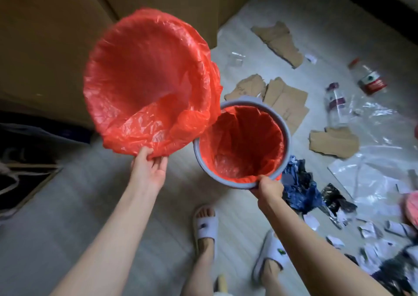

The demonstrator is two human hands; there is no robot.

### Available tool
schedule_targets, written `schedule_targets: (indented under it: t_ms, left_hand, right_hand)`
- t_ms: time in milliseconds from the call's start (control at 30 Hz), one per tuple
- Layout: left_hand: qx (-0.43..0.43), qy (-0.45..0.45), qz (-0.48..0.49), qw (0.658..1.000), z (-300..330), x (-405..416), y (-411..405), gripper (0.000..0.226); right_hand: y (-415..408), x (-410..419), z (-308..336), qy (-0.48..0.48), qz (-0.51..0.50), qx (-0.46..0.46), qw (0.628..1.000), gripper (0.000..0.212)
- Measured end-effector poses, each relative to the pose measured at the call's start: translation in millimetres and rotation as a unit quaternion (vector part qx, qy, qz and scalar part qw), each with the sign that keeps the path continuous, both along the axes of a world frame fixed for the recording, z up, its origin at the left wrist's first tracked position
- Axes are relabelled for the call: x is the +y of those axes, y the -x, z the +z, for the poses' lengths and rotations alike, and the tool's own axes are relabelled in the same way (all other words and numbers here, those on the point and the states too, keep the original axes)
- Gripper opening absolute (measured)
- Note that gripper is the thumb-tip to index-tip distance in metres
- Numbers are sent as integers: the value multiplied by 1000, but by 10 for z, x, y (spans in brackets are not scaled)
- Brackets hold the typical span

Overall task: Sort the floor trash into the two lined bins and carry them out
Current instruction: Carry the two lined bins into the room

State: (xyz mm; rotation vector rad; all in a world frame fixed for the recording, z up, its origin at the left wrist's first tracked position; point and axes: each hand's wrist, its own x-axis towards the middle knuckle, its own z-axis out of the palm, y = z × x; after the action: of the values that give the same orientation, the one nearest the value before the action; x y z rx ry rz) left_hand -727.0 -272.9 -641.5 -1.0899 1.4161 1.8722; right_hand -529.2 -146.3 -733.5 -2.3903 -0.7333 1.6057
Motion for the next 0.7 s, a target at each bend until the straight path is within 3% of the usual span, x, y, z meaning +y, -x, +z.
schedule_targets:
  t_ms: [133, 300, 367, 533, 700]
  left_hand:
    - [-15, 3, 45, 999, -376, -199, 155, 20]
    - [11, 0, 52, 999, -793, -234, 290, 11]
    - [20, -6, 60, 998, -927, -190, 308, 20]
    - [48, -31, 76, 995, -1013, 44, 364, 33]
    - [45, -48, 84, 994, -825, 289, 173, 36]
  right_hand:
    - [252, -301, -668, 17, 103, 18, 994, 4]
    - [281, -516, -1571, 33, 194, 40, 980, 12]
    - [298, -548, -1750, 46, 199, 97, 974, 20]
    - [489, -387, -1310, 132, 178, 226, 949, 8]
    - [305, -222, -865, 152, 211, 194, 946, 19]
